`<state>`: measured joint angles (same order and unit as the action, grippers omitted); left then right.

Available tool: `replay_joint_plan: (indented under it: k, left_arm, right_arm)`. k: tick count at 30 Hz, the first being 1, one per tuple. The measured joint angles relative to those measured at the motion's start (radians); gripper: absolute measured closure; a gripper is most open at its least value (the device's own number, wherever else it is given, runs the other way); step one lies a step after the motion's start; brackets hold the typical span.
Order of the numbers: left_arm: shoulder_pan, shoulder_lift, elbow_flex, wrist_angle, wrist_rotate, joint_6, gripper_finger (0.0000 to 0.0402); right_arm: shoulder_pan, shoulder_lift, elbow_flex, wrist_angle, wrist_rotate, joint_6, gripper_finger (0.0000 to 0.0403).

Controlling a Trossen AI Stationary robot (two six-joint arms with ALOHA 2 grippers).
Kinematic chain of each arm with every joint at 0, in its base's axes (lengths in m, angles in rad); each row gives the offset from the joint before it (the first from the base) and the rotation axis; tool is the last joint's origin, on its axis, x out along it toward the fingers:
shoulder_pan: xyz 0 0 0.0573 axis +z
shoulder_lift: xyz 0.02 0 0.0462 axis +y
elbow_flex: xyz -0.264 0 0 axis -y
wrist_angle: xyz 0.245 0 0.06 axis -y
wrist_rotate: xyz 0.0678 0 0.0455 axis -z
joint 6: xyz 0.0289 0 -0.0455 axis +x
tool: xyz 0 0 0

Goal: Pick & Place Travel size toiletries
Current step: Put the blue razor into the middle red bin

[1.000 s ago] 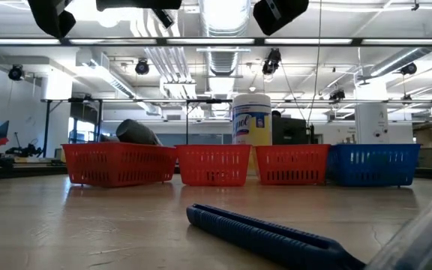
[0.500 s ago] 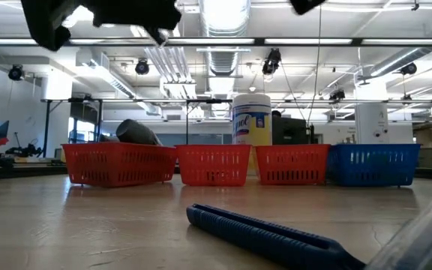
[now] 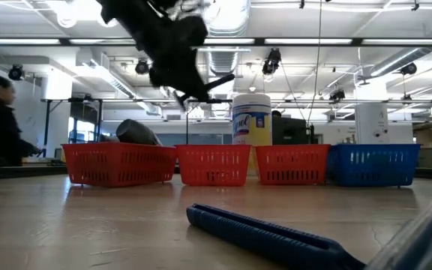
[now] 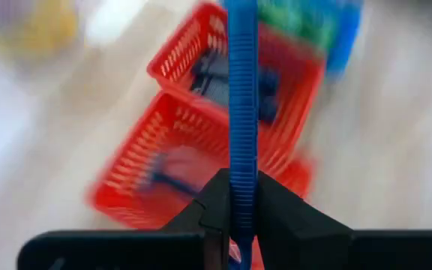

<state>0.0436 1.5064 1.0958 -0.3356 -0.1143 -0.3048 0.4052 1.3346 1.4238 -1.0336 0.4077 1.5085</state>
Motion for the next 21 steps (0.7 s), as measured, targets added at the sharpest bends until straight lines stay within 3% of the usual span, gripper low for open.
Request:
replay_joint_plan:
  k: [2, 5, 12, 21]
  left_arm:
    - [0.071, -0.005, 0.003, 0.061, 0.115, -0.272, 0.0360]
    - [0.119, -0.008, -0.006, 0.164, 0.161, -0.514, 0.0360]
    - [0.091, 0.059, -0.085, 0.215, 0.202, -0.798, 0.0360]
    - [0.064, 0.156, -0.155, 0.341, 0.108, -1.010, 0.0354]
  right_arm:
    - [0.004, -0.032, -0.020, -0.002, 0.018, -0.004, 0.0199]
    - [0.005, -0.079, -0.054, -0.003, 0.031, -0.025, 0.0209]
    - [0.005, -0.166, -0.160, -0.003, 0.055, -0.042, 0.0228]
    - [0.005, -0.263, -0.302, 0.057, 0.067, -0.012, 0.0241]
